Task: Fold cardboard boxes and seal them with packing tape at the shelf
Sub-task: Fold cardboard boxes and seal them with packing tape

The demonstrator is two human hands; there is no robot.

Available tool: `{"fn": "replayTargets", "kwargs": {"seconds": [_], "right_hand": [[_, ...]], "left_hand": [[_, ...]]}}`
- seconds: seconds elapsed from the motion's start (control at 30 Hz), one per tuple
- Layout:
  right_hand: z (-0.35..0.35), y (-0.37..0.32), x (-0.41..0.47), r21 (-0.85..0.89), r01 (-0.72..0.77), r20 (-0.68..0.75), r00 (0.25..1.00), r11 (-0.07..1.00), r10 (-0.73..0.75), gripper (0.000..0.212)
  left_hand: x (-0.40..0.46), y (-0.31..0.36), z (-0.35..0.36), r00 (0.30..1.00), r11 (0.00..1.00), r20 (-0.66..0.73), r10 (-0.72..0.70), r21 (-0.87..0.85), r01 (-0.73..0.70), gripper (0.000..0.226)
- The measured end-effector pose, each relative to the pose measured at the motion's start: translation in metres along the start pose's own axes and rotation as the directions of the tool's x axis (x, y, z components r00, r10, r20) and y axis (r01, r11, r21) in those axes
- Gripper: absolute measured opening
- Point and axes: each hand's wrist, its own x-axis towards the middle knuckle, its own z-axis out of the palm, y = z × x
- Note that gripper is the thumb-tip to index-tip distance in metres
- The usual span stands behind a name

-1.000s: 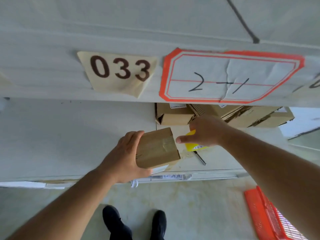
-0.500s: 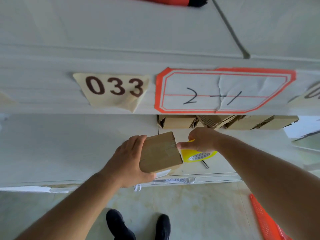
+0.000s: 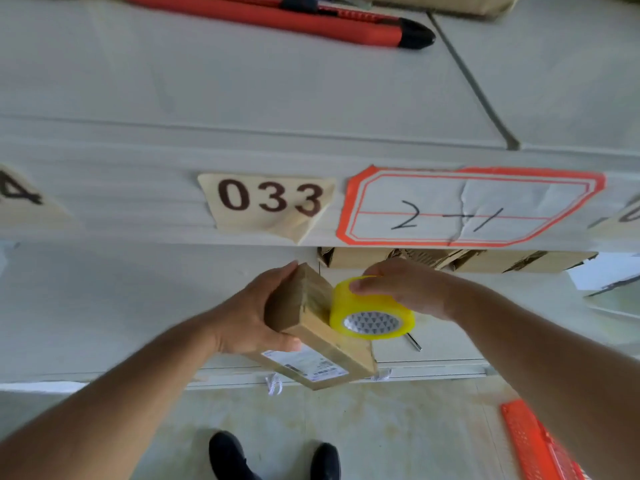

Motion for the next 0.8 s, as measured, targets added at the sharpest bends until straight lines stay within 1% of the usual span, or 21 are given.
{"fn": "replayTargets", "kwargs": {"seconds": [0.03, 0.07, 0.1, 0.13, 0.17, 0.2, 0.23, 0.27, 0.3, 0.33, 0.37, 0.4, 0.47, 0.53, 0.57, 0.6, 0.67, 0.7, 0.73, 0.77, 0.8], "right_hand": [[0.008, -0.006, 0.004, 0.093, -0.029, 0.008, 1.0, 0.995, 0.028, 0.054], [0.013, -0.011, 0.01, 0.19, -0.054, 0.025, 0.998, 0.98, 0.05, 0.062], [0.017, -0.015, 0.017, 0.273, -0.087, 0.054, 0.996, 0.958, 0.075, 0.074], [0.021, -0.02, 0.024, 0.333, -0.114, 0.08, 0.992, 0.936, 0.093, 0.084], [0.025, -0.026, 0.029, 0.379, -0.141, 0.118, 0.988, 0.914, 0.103, 0.09], [0.032, -0.032, 0.036, 0.39, -0.17, 0.162, 0.98, 0.905, 0.114, 0.092], [0.041, -0.037, 0.041, 0.372, -0.202, 0.215, 0.968, 0.906, 0.128, 0.087], [0.052, -0.044, 0.046, 0.312, -0.217, 0.266, 0.955, 0.925, 0.134, 0.075], [0.062, -0.051, 0.049, 0.255, -0.223, 0.322, 0.937, 0.941, 0.135, 0.063], [0.069, -0.058, 0.051, 0.236, -0.236, 0.349, 0.926, 0.943, 0.144, 0.06], [0.074, -0.061, 0.054, 0.241, -0.26, 0.346, 0.923, 0.935, 0.167, 0.064], [0.077, -0.064, 0.053, 0.264, -0.302, 0.335, 0.919, 0.916, 0.207, 0.07], [0.087, -0.066, 0.047, 0.363, -0.363, 0.307, 0.916, 0.858, 0.257, 0.079], [0.101, -0.058, 0.039, 0.562, -0.386, 0.236, 0.923, 0.732, 0.305, 0.086], [0.111, -0.055, 0.032, 0.676, -0.376, 0.198, 0.921, 0.634, 0.335, 0.088], [0.123, -0.052, 0.025, 0.754, -0.363, 0.175, 0.914, 0.547, 0.366, 0.09], [0.147, -0.049, 0.019, 0.851, -0.344, 0.166, 0.893, 0.397, 0.417, 0.101], [0.156, -0.049, 0.018, 0.881, -0.337, 0.169, 0.88, 0.332, 0.444, 0.109], [0.163, -0.049, 0.017, 0.898, -0.327, 0.163, 0.869, 0.294, 0.468, 0.116], [0.166, -0.048, 0.017, 0.905, -0.314, 0.148, 0.865, 0.287, 0.479, 0.122], [0.164, -0.047, 0.017, 0.899, -0.314, 0.134, 0.862, 0.307, 0.489, 0.126]], "left_hand": [[-0.003, -0.008, -0.008, 0.999, 0.997, 0.024, -0.032, -0.076, 0.033, 0.115], [-0.009, -0.016, -0.016, 0.997, 0.987, 0.023, -0.074, -0.145, 0.076, 0.102], [-0.014, -0.025, -0.021, 0.991, 0.975, -0.014, -0.133, -0.182, 0.128, 0.089], [-0.018, -0.036, -0.022, 0.971, 0.956, -0.1, -0.217, -0.221, 0.191, 0.079], [-0.021, -0.042, -0.017, 0.926, 0.928, -0.216, -0.309, -0.282, 0.244, 0.075], [-0.024, -0.047, -0.004, 0.847, 0.887, -0.336, -0.411, -0.359, 0.288, 0.076], [-0.029, -0.042, 0.012, 0.768, 0.828, -0.397, -0.502, -0.477, 0.295, 0.077], [-0.029, -0.038, 0.029, 0.715, 0.754, -0.392, -0.579, -0.592, 0.286, 0.076], [-0.029, -0.028, 0.044, 0.71, 0.664, -0.329, -0.623, -0.702, 0.257, 0.067], [-0.018, -0.029, 0.055, 0.746, 0.606, -0.263, -0.611, -0.762, 0.228, 0.055], [-0.007, -0.037, 0.061, 0.789, 0.623, -0.24, -0.566, -0.751, 0.218, 0.048], [0.003, -0.048, 0.062, 0.835, 0.672, -0.237, -0.496, -0.714, 0.197, 0.05], [0.017, -0.039, 0.042, 0.897, 0.683, -0.102, -0.43, -0.687, 0.249, 0.049], [0.02, -0.006, 0.021, 0.909, 0.714, 0.039, -0.415, -0.606, 0.352, 0.027], [0.018, 0.019, 0.012, 0.919, 0.749, 0.106, -0.379, -0.548, 0.372, 0.026], [0.026, 0.025, 0.012, 0.93, 0.797, 0.155, -0.332, -0.482, 0.365, 0.026], [0.027, 0.047, 0.004, 0.924, 0.868, 0.226, -0.309, -0.33, 0.371, 0.025], [0.024, 0.052, 0.002, 0.924, 0.858, 0.226, -0.308, -0.353, 0.373, 0.028], [0.021, 0.057, -0.004, 0.91, 0.815, 0.222, -0.351, -0.407, 0.413, 0.036], [0.023, 0.056, -0.007, 0.904, 0.769, 0.186, -0.385, -0.478, 0.425, 0.046], [0.029, 0.057, -0.008, 0.897, 0.752, 0.097, -0.431, -0.51, 0.417, 0.052]]}}
